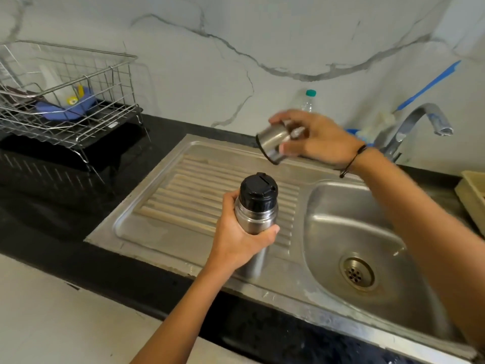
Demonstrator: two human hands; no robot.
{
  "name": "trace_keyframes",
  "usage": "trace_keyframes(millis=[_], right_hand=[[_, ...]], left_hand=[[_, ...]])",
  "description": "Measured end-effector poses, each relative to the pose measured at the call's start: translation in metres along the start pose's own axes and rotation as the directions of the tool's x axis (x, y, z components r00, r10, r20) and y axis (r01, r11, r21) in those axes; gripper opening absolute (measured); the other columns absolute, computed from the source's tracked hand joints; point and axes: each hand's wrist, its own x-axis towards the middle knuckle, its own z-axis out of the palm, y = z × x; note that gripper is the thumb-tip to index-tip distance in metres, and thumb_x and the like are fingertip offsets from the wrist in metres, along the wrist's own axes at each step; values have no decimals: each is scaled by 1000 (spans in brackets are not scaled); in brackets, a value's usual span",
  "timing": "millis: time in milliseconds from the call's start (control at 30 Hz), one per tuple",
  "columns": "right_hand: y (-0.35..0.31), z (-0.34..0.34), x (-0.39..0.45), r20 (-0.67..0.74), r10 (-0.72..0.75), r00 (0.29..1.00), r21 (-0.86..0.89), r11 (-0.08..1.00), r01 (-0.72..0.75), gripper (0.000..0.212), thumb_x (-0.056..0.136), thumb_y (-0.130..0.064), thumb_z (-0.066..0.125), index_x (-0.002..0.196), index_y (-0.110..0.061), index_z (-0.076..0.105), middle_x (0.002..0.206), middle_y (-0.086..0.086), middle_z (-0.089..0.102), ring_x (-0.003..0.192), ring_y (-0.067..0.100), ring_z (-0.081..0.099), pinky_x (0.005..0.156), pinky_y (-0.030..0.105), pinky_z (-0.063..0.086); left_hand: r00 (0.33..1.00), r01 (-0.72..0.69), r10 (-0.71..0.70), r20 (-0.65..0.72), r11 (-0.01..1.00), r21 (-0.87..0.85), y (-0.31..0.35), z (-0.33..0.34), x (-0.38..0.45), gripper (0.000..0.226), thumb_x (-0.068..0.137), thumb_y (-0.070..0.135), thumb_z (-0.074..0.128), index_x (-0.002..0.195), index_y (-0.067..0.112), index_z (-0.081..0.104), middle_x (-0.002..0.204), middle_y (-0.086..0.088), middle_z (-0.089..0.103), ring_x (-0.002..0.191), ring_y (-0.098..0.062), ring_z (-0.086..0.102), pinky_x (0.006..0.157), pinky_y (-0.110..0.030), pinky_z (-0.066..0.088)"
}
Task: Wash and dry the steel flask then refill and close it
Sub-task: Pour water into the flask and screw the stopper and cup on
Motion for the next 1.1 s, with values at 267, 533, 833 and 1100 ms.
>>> trace_keyframes(millis=[267, 533, 833, 1100], right_hand=[[-82, -12, -48, 304, -168, 938, -150, 964, 221, 61, 73, 3, 68, 112, -42, 58, 116, -11, 56, 101, 6, 53, 89, 29, 47], [-88, 30, -51, 453, -112, 885, -410, 855, 318, 61, 74, 4, 55, 119, -37, 57, 119, -8, 53, 103, 6, 48, 82, 21, 44], [-97, 58, -58, 112, 10, 994, -861, 500, 92, 69, 85, -71, 23, 103, -12, 54, 75, 0, 52, 64, 19, 40, 55, 29, 29], [-91, 29, -50, 458, -82, 885, -526, 778, 344, 46, 88, -35, 55, 132, -37, 42, 118, -1, 54, 105, 18, 52, 86, 35, 47]], left_hand=[[999, -33, 34, 9, 999, -15, -3, -4, 0, 66, 65, 6, 84, 103, 35, 39, 97, 12, 62, 81, 7, 63, 66, -11, 49], [998, -66, 67, 19, 997, -35, -5, -4, 1, 76, 61, 25, 82, 120, 41, 37, 116, 12, 58, 105, 3, 58, 83, -13, 47], [996, -83, 83, 37, 996, -27, -7, -2, 2, 67, 65, 22, 82, 118, 28, 41, 105, 10, 62, 96, 0, 61, 81, -21, 51], [999, -43, 44, 23, 999, -31, -8, -3, 2, 62, 68, 13, 82, 113, 24, 41, 97, 10, 61, 82, 6, 61, 67, -13, 51]])
